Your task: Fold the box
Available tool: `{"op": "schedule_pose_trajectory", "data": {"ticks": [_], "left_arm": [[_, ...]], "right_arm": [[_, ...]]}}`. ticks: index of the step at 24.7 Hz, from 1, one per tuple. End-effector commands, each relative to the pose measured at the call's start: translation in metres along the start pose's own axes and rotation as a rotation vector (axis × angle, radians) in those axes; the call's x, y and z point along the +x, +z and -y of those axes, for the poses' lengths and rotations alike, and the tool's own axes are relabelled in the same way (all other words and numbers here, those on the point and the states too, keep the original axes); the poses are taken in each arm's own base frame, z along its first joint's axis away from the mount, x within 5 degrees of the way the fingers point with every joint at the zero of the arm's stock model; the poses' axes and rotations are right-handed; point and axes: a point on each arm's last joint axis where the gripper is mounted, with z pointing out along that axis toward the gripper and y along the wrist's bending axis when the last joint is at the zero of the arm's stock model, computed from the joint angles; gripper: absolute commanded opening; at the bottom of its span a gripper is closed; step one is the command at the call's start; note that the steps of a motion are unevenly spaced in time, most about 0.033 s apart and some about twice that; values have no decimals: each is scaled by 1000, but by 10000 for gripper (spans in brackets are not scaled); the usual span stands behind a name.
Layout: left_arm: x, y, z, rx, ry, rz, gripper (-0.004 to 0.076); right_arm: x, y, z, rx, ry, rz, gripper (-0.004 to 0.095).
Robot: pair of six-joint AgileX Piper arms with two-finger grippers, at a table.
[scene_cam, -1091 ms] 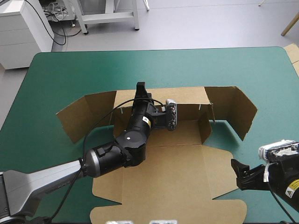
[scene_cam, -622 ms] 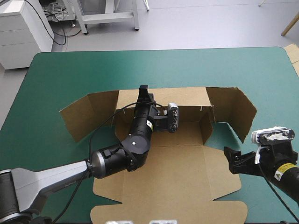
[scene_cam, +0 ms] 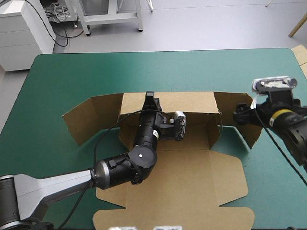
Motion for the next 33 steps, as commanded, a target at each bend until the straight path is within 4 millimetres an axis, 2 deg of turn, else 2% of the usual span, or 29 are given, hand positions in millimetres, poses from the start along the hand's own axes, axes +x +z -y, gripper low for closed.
{"op": "schedule_pose_trajectory", "data": {"ticks": [1,4,7,12,16,19,22,26,28,33], "left_arm": [[4,-11,-25,-104,-24,-7,-8],[4,-11,-25,-106,-24,-11,-8],[4,-11,-25,-106,-24,-11,-8],[4,-11,-25,-106,-24,-11,-8],[3,-11,-25,-102,-24,-2,-8],[3,-11,-25,-103,-24,-4,-8],[3,-11,-25,-103,-24,-3,-8],[3,-11,-25,-101,-12,-4,-8],[3,-11,-25,-100,-9,-4,-8],[4,-11,-25,-100,-9,-6,-8]], "right_arm": [[-40,8,-1,25,-31,67,929],[-61,28,2,33,-26,40,929],[-82,48,14,-11,9,-12,929],[-100,89,39,-150,121,-156,929],[-105,116,53,-191,165,-242,929],[-99,140,54,-190,169,-293,929],[-93,149,53,-197,167,-322,929],[-73,153,51,-202,126,-390,929],[-59,147,50,-202,86,-424,929],[-63,118,49,-202,70,-369,928]]}}
